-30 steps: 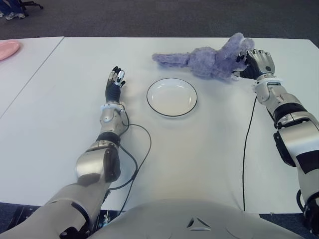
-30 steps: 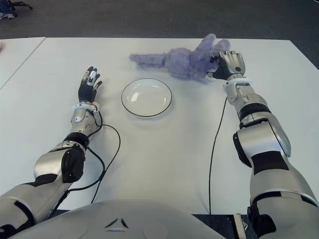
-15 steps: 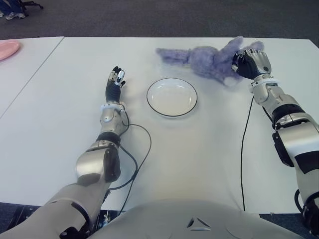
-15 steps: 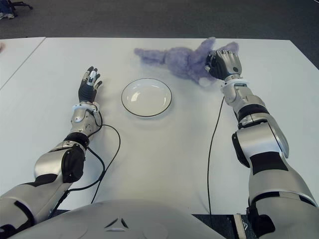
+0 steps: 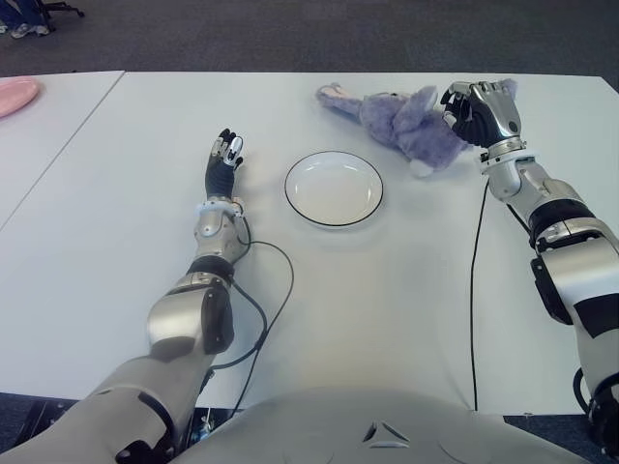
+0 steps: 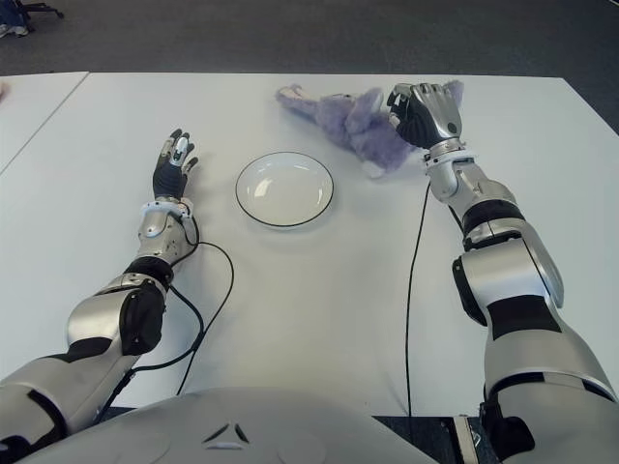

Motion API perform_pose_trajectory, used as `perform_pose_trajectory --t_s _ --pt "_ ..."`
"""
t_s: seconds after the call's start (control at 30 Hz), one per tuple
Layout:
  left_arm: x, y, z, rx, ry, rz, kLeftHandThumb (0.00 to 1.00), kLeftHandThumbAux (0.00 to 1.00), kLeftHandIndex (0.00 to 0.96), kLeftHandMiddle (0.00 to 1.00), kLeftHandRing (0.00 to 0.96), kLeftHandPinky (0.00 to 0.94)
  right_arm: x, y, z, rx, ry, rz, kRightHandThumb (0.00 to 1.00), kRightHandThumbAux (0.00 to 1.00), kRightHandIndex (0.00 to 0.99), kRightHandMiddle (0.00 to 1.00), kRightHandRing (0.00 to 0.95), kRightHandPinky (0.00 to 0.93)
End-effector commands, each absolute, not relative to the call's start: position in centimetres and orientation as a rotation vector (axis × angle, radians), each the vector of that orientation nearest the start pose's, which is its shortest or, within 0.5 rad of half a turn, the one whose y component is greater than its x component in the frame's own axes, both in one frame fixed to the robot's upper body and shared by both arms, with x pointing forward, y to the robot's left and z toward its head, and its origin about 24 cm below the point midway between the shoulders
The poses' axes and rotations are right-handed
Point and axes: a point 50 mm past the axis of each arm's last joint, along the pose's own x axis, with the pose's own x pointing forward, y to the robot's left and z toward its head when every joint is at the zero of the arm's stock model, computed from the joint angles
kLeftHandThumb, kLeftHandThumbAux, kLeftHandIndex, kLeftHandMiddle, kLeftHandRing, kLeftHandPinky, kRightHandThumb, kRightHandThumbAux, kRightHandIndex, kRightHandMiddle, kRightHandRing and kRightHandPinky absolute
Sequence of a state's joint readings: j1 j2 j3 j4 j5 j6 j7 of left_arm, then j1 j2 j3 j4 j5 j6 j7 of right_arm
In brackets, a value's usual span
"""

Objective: Put the doll into the plate.

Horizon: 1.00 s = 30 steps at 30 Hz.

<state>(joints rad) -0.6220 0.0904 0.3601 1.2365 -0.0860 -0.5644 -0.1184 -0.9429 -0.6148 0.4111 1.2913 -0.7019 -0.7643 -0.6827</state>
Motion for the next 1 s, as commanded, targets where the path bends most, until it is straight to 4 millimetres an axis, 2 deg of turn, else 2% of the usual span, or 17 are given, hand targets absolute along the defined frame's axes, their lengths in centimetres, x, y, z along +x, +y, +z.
perform_pose_trajectory --t_s 0.03,0.6,1.0 --pt "25.9 16.6 -8.7 -0.225 0.482 0.13 0.0 0.45 0.033 0.089 0.068 0.047 36.1 -23.4 13.5 -1.165 -0.647 -0.001 0.681 0.732 0.43 0.702 0.705 0.73" --pt "26.0 16.5 -8.6 -0.214 0.48 0.13 0.0 0.446 0.037 0.085 0.067 0.048 34.4 -21.9 13.4 -1.019 -0.777 0.164 0.683 0.732 0.431 0.71 0.713 0.708" --pt "25.9 16.6 -8.6 -0.234 0.466 0.13 0.0 0.439 0.038 0.085 0.068 0.06 33.7 -21.6 14.2 -0.967 -0.848 0.197 0.683 0.734 0.433 0.738 0.74 0.748"
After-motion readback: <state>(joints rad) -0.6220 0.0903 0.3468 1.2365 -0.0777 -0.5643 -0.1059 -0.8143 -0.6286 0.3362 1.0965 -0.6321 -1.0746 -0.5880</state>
